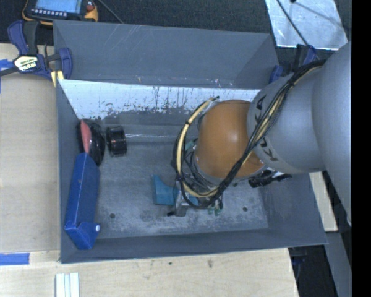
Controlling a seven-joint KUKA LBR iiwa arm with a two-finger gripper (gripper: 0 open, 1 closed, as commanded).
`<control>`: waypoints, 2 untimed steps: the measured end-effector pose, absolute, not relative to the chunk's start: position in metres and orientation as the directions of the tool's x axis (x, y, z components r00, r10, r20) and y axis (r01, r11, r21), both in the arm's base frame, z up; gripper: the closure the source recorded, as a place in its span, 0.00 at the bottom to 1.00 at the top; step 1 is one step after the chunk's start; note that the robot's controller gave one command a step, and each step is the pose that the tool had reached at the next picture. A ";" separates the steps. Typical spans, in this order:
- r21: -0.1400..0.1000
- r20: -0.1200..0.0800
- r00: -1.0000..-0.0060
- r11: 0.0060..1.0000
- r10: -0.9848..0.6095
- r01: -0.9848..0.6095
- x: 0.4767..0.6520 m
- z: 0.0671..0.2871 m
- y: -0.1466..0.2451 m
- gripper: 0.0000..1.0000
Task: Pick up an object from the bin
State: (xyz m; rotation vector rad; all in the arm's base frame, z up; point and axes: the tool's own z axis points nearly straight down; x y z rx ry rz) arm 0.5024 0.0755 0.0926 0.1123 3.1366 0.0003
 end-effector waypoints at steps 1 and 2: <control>0.000 -0.003 -0.997 0.997 0.072 0.072 0.502 0.093 0.075 1.00; -0.002 0.011 -0.998 0.998 0.055 0.055 0.525 0.078 0.072 1.00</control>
Offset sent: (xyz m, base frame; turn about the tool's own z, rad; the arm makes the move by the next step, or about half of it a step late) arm 0.0348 -0.0046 -0.0226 -0.0221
